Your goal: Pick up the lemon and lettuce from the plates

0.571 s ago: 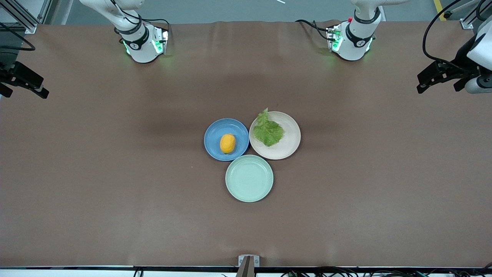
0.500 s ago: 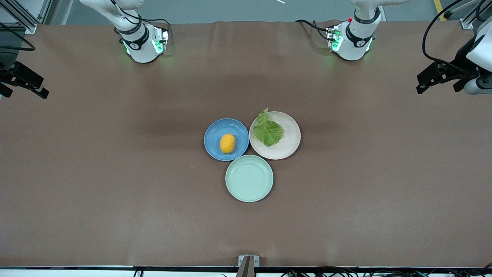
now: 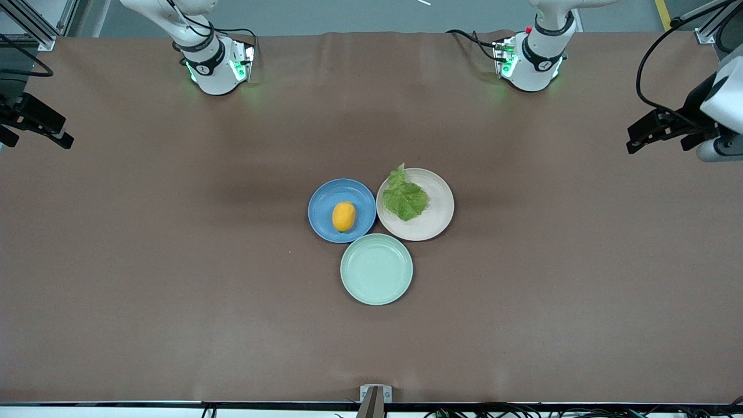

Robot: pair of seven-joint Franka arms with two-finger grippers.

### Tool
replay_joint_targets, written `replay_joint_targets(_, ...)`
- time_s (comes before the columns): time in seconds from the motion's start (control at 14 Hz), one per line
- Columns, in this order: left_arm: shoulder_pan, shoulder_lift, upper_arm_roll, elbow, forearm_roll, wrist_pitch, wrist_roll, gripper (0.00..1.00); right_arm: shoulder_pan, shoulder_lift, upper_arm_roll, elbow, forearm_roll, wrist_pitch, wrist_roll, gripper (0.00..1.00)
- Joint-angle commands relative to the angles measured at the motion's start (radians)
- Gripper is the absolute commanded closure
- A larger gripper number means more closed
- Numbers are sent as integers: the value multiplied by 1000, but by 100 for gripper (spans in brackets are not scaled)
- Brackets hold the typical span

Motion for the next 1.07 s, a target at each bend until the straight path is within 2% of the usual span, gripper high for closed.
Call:
replay_joint_targets(0.0, -44, 120, -15, 30, 13, -24, -24, 0, 14, 2, 12, 6, -8, -10, 24, 0)
replay_joint_targets(0.14, -96, 172, -31, 0, 29, 20, -146, 0, 86, 8, 12, 1, -5, -8, 37, 0)
replay_joint_targets(0.43, -268, 284, -46, -106, 24, 235, -462, 0, 267, 89, 12, -2, -11, 3, 189, 0)
replay_joint_targets(0.71, -431, 385, -46, -186, 19, 424, -843, 0, 442, 224, 12, -8, -8, 4, 259, 0)
replay_joint_targets(0.86, -492, 446, -46, -194, 19, 511, -996, 0, 534, 308, 12, -17, 4, 79, 359, 0)
replay_joint_targets(1.0, -543, 509, -46, -194, 19, 602, -1165, 3, 617, 365, 12, -79, 6, 229, 471, 0)
